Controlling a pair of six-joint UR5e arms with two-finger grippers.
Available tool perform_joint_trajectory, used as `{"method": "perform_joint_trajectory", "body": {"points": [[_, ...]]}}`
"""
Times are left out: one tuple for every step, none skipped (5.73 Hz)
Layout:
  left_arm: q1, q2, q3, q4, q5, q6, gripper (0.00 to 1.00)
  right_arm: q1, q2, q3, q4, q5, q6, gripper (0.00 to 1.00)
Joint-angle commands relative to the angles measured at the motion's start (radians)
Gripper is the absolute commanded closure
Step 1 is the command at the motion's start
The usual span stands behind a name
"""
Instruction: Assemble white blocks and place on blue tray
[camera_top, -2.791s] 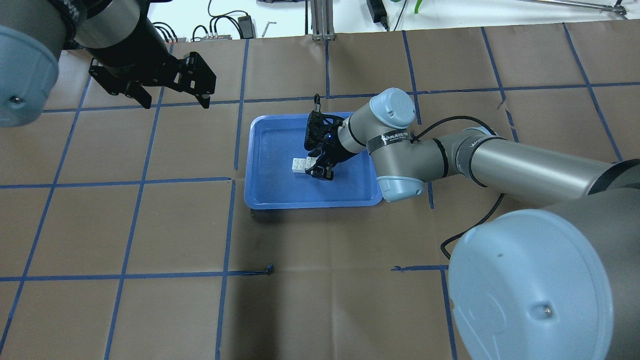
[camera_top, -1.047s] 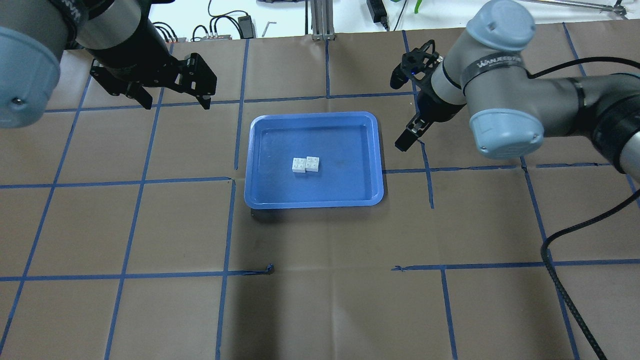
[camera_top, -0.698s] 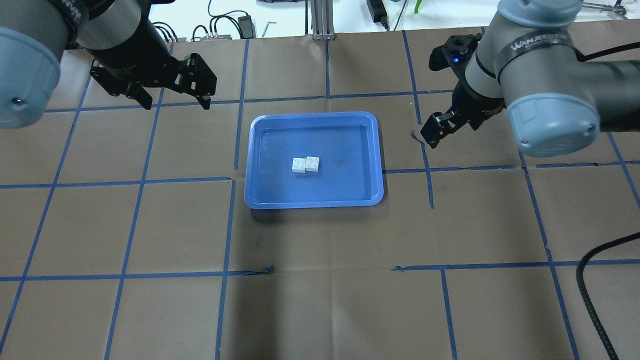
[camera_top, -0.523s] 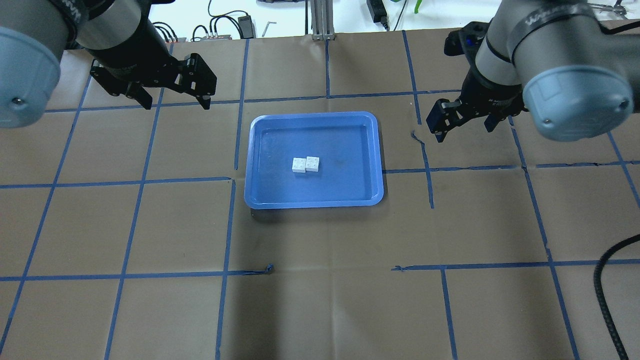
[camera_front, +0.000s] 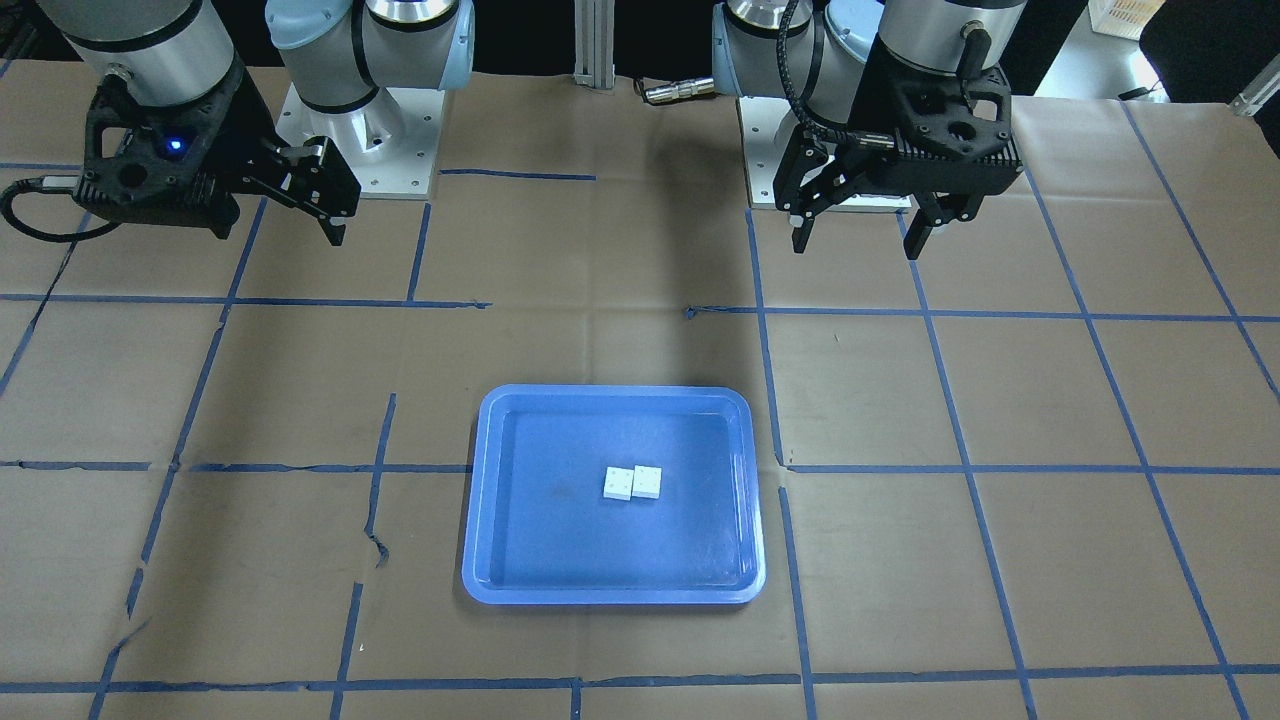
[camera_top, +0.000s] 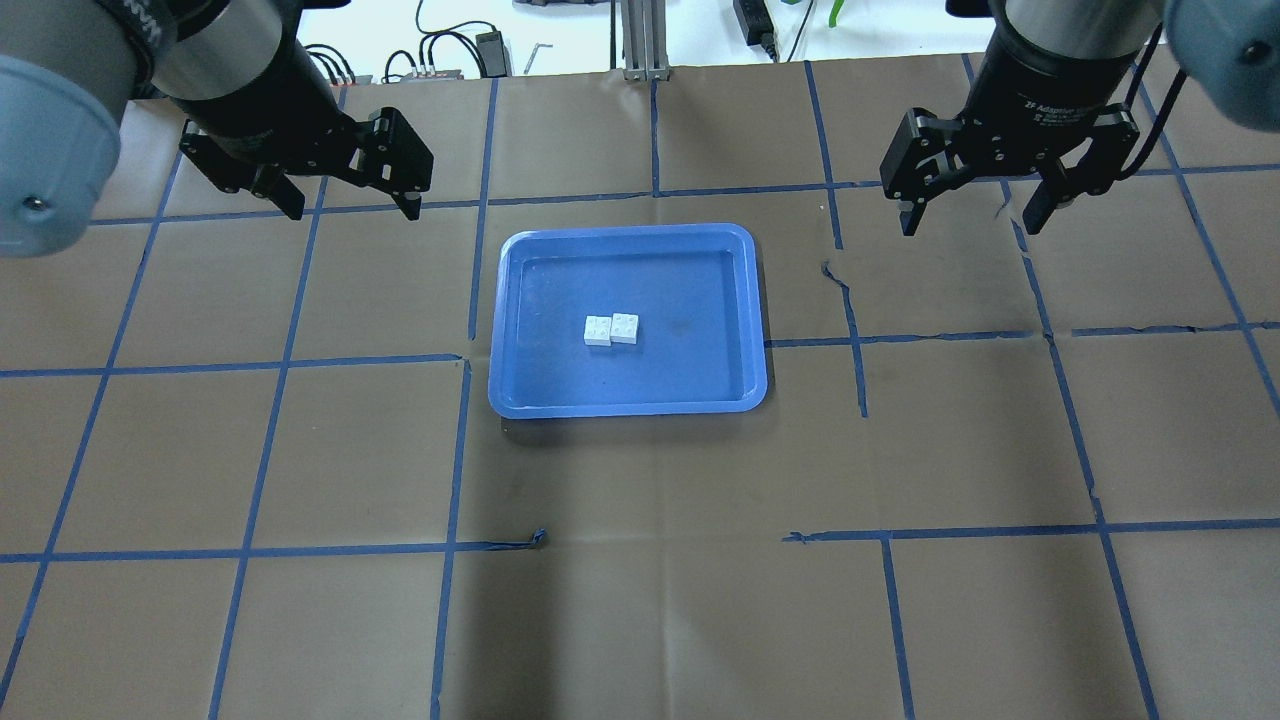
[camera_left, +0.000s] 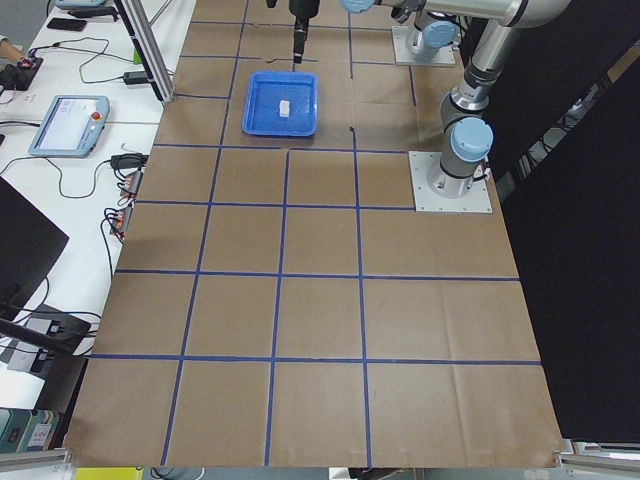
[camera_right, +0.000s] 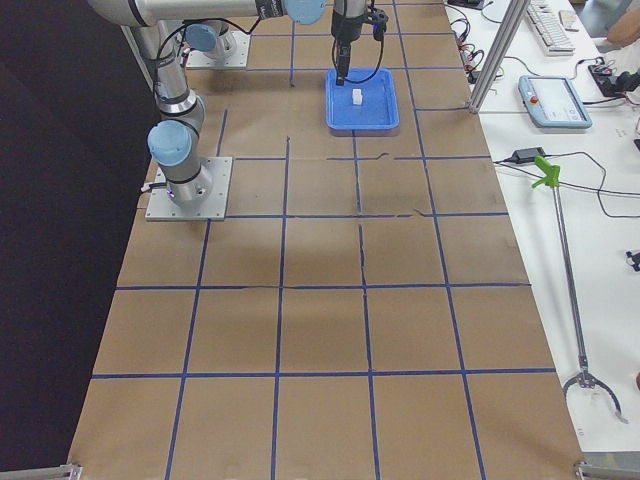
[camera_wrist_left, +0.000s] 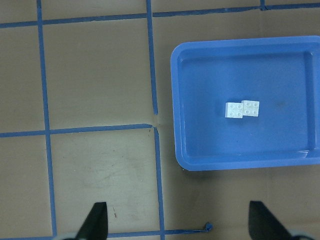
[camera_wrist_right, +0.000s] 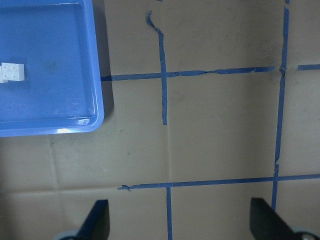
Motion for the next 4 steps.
{"method": "perform_joint_trajectory", "body": {"points": [[0.000,0.000,0.000,0.000,0.000,0.000,0.00,0.000,0.002,-0.007,0.008,0.000,0.003,0.00],[0.000,0.000,0.000,0.004,0.000,0.000,0.00,0.000,0.003,-0.004,0.008,0.000,0.003,0.00],[0.000,0.000,-0.002,0.007,0.000,0.000,0.00,0.000,0.003,-0.002,0.008,0.001,0.003,0.00],[0.000,0.000,-0.002,0.007,0.000,0.000,0.00,0.000,0.006,0.001,0.008,0.001,0.001,0.00]]}}
